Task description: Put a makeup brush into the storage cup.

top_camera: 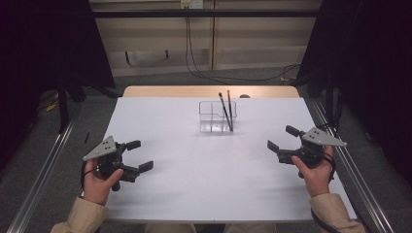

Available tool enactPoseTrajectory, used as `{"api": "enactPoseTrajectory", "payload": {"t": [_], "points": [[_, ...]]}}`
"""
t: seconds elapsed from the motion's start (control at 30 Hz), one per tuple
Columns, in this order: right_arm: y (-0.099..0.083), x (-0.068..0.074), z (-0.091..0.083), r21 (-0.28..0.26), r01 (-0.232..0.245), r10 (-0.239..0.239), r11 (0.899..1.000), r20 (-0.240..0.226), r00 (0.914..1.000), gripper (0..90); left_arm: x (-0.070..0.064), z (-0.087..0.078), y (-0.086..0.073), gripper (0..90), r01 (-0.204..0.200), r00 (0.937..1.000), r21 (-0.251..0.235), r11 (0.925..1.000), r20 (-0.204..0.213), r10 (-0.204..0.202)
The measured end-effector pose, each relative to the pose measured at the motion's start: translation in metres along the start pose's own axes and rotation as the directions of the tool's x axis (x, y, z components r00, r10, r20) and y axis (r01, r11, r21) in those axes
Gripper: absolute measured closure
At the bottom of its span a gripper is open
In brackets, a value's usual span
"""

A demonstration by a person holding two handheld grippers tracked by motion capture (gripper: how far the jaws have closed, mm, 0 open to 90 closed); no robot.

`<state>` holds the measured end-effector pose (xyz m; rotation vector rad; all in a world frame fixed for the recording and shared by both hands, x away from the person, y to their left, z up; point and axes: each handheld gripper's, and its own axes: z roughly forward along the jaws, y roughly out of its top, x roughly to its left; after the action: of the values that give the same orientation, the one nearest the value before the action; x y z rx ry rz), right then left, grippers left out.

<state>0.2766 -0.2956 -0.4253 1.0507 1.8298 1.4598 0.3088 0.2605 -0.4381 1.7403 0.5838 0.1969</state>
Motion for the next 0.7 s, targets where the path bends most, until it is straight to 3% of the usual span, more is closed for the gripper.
{"api": "enactPoseTrajectory", "payload": {"t": [0.7], "points": [[-0.008, 0.002, -0.012, 0.014, 0.013, -0.014, 1.000, 0.011, 0.9998, 7.8, 0.000, -0.001, 0.000, 0.8, 0.002, 1.0000, -0.003, 1.0000, -0.003, -0.002]]}}
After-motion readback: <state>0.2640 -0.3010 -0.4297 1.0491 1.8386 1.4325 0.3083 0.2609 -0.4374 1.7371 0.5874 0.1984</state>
